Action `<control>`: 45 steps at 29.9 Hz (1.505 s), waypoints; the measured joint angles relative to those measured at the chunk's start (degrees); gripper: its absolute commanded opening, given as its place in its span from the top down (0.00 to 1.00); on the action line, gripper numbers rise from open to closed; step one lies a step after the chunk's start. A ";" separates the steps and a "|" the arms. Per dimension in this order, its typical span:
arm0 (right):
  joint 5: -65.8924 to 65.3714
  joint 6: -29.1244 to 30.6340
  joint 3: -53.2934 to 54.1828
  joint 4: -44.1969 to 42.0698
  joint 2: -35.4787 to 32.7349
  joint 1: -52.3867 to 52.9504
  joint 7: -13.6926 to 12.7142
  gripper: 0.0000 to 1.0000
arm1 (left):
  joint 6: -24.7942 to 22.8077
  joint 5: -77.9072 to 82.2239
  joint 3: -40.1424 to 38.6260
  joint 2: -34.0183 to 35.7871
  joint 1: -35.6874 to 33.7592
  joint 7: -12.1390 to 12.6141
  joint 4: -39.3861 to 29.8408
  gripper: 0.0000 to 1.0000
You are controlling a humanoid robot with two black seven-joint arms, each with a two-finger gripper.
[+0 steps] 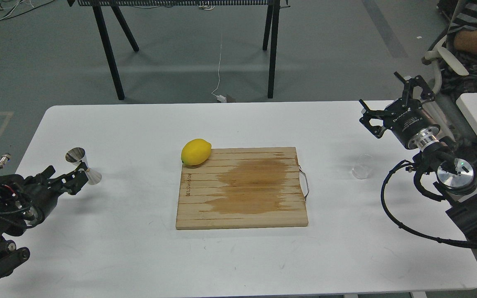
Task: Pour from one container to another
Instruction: 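Grasp the metal jigger with the left gripper and lift it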
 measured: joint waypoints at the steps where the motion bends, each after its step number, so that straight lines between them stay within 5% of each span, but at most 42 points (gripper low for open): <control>1: 0.00 0.00 -0.25 0.00 0.00 0.00 0.00 0.00 | 0.00 0.00 0.04 -0.25 -0.04 0.00 0.08 0.05; 11: 0.00 0.00 -0.63 0.00 -0.09 0.00 0.00 0.00 | 0.17 0.23 0.44 -1.98 -0.24 -0.10 0.49 0.06; 24: 0.03 0.00 -0.67 0.06 -0.06 0.09 0.00 0.00 | 0.01 0.00 0.53 -8.05 -3.02 -1.98 10.50 0.15; 34: 0.03 0.00 -0.83 0.06 -0.16 0.09 0.00 0.00 | -0.24 0.17 0.63 -10.79 -3.85 -2.37 13.86 0.48; 39: 0.03 0.00 -1.06 0.06 -1.02 0.04 0.00 0.00 | -0.68 0.17 0.72 -11.15 -3.99 -2.45 14.19 0.90; 45: 0.03 0.00 -1.11 0.13 -1.13 -0.04 0.08 0.00 | -0.93 0.12 2.04 -11.18 -4.08 -2.41 14.27 0.98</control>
